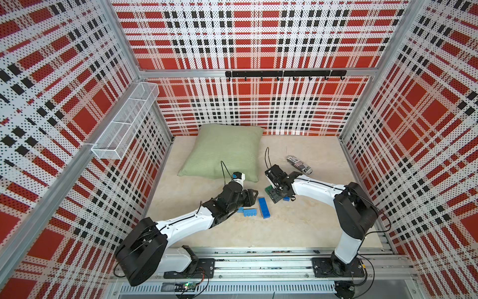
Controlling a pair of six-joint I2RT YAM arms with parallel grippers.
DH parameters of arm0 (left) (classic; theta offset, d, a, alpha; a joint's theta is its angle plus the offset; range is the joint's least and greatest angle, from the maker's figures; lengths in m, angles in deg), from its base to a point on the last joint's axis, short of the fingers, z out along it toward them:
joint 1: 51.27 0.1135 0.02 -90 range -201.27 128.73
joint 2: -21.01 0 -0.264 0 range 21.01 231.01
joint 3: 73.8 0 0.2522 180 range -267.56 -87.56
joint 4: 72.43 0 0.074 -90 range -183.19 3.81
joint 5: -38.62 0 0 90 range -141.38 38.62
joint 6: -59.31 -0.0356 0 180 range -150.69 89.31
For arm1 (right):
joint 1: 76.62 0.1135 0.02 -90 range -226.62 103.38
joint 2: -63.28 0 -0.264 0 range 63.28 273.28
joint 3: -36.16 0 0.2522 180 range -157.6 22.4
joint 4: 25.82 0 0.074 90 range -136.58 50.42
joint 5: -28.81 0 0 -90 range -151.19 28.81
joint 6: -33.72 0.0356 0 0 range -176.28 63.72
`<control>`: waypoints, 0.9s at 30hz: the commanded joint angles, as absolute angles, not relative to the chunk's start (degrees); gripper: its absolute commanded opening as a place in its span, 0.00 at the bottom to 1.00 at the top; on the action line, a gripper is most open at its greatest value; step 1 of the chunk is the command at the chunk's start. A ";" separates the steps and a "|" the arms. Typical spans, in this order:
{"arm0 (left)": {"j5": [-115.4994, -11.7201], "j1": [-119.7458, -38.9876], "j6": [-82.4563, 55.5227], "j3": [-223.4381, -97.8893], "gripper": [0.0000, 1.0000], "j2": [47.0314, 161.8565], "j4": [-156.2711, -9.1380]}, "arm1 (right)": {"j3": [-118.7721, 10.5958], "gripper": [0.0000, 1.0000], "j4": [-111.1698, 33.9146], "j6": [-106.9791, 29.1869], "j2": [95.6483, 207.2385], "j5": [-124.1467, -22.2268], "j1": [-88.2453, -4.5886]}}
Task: Assemble a heart with lego
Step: Pick up the lego brick from the center of the board.
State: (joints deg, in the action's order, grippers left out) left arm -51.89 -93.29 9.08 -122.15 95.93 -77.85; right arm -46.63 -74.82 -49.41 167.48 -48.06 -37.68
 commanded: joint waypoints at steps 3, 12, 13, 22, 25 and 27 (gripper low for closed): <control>-51.27 -91.97 7.98 -120.83 0.54 95.18 -78.57 | -50.56 0.79 -72.10 -53.48 172.22 -47.21 -39.58; -51.62 -91.17 8.23 -120.08 0.54 95.80 -78.07 | -57.01 0.87 -70.07 -56.05 178.25 -49.06 -41.07; -51.64 -91.17 8.25 -120.00 0.54 95.81 -78.14 | -57.59 0.86 -70.20 -56.07 178.78 -49.11 -41.20; -51.52 -90.91 8.60 -118.51 0.54 94.74 -78.07 | -56.32 0.59 -69.28 -54.84 179.24 -54.12 -42.15; -52.08 -90.89 8.69 -118.37 0.54 94.76 -78.12 | -56.34 0.57 -69.48 -54.53 179.42 -55.91 -42.25; -52.57 -90.91 8.87 -117.92 0.53 94.40 -78.34 | -56.78 0.58 -70.47 -54.61 180.21 -56.52 -42.26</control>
